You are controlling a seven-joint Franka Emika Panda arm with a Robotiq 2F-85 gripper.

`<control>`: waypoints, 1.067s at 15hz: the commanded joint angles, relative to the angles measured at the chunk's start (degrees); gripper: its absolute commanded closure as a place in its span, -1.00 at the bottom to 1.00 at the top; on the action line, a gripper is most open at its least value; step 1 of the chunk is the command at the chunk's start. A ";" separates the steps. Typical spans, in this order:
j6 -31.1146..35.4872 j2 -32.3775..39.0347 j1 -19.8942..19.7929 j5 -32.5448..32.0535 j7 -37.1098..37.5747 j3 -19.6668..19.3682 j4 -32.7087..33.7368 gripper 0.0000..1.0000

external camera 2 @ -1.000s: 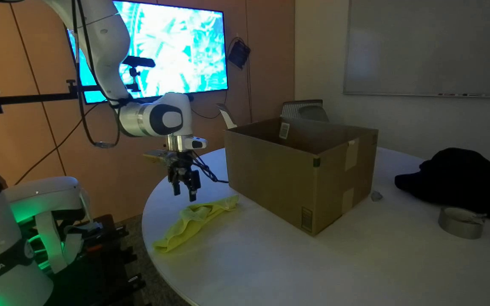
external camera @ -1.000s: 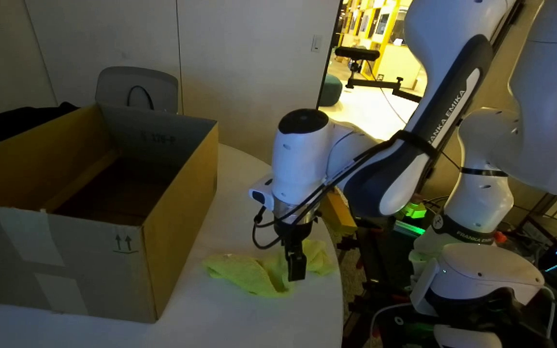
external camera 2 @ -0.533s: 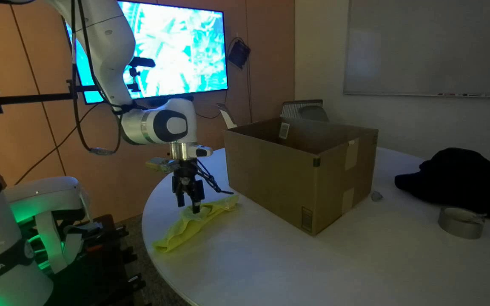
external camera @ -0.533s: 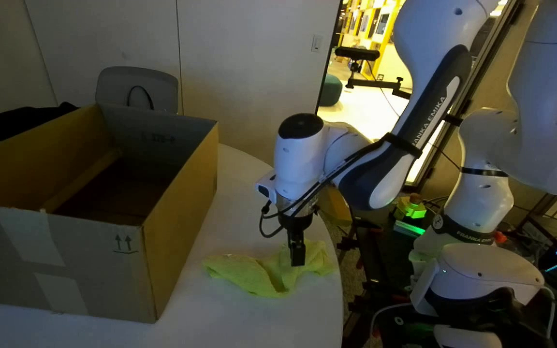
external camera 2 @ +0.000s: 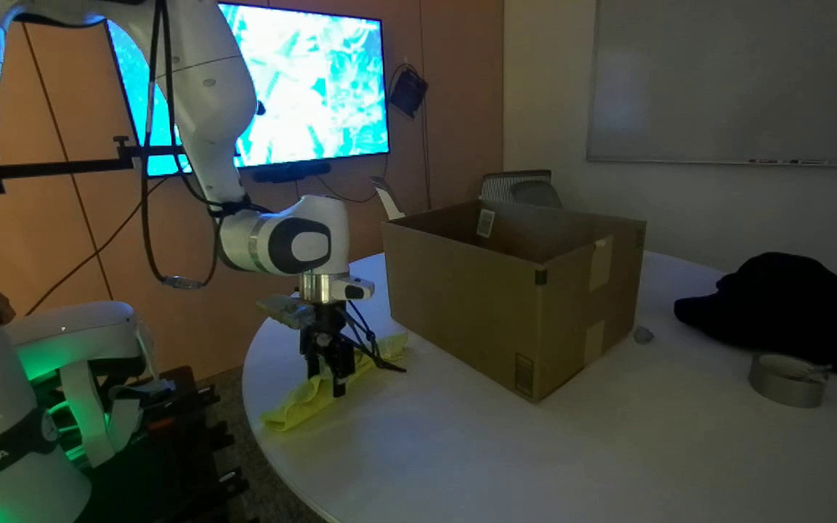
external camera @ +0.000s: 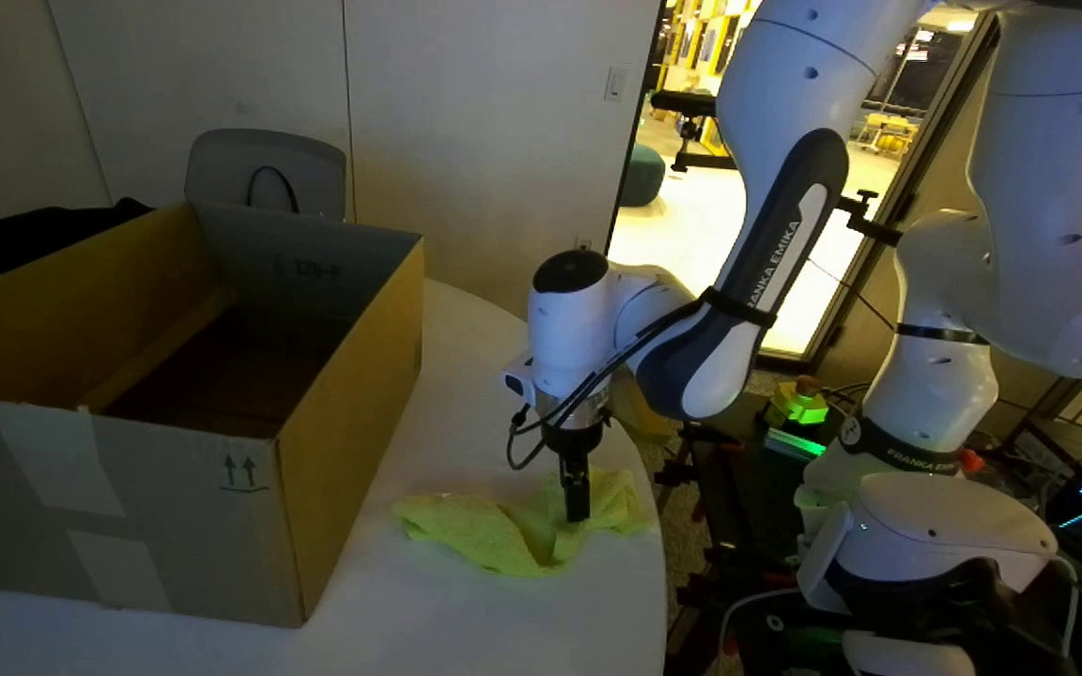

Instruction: Put the black marker on the yellow towel, fold the towel and place it inside the brown box

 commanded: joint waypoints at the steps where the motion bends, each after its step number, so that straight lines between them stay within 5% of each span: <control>1: 3.91 4.13 -2.51 4.90 -5.58 2.01 1.31 -1.00; 7: 4.33 9.12 -5.03 10.58 -12.10 5.18 3.88 -0.94; 8: 3.56 9.18 -4.98 10.45 -12.37 4.96 4.17 -0.48; 10: 2.89 9.04 -5.05 10.65 -12.63 4.91 4.43 -0.40; 16: 1.07 6.89 -5.56 12.04 -13.61 5.83 4.73 0.51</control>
